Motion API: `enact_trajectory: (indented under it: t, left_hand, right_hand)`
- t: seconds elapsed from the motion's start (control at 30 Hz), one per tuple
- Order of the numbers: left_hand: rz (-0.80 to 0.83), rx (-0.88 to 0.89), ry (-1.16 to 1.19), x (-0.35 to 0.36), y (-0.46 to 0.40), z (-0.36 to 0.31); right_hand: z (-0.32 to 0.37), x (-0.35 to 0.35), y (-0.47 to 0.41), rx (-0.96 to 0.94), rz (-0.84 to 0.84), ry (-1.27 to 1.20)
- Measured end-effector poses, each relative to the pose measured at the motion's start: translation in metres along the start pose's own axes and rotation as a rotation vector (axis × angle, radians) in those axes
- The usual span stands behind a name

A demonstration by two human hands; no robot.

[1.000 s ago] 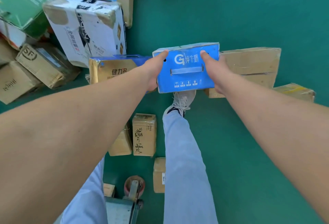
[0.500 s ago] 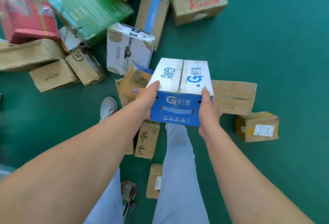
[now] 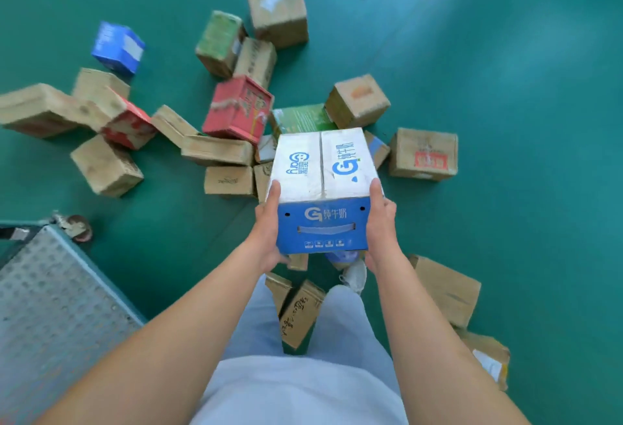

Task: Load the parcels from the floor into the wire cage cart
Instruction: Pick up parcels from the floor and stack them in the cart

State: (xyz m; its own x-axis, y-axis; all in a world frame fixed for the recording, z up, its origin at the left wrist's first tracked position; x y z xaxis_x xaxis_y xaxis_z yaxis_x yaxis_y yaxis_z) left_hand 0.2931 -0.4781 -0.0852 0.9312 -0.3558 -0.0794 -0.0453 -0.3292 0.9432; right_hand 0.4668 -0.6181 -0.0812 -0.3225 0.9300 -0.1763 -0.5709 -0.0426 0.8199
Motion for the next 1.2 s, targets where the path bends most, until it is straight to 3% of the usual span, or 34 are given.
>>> enact_trajectory:
  t: [0.2, 0.37, 0.57, 1.03, 1.2]
  left_hand:
    - [-0.01, 0.143, 0.397, -0.052, 0.055, -0.016]
    - [-0.082, 0.218, 0.67, -0.103, 0.063, -0.014]
    - [-0.252, 0.294, 0.868, -0.197, 0.077, -0.006]
    - [-0.336, 0.122, 1.286, -0.423, -0.004, 0.033]
    - [-0.453, 0.097, 1.41, -0.521, -0.003, 0.061]
  right_hand:
    - [0.062, 0.063, 0.069, -0.24, 0.153, 0.168]
    - [0.067, 0.114, 0.125, -0.343, 0.274, 0.253]
    - [0.021, 0.181, 0.167, -0.299, 0.42, 0.367]
    - [-0.117, 0.421, 0.263, -0.342, 0.549, 0.789]
    - [-0.189, 0.501, 0.327, -0.346, 0.673, 0.94]
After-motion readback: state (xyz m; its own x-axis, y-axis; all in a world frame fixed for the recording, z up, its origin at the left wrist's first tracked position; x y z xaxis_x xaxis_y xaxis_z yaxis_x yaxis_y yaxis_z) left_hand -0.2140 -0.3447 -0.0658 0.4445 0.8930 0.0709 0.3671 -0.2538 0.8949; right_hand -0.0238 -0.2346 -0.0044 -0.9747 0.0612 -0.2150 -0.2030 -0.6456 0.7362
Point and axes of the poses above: each hand's wrist, its own y-axis away from the middle knuckle, its own x-axis out of the palm, z = x × y, the point moved 8 cm from there along -y, towards the middle knuckle, and after that the axes turned 8 degrees about -z, right-handed, at the moved point
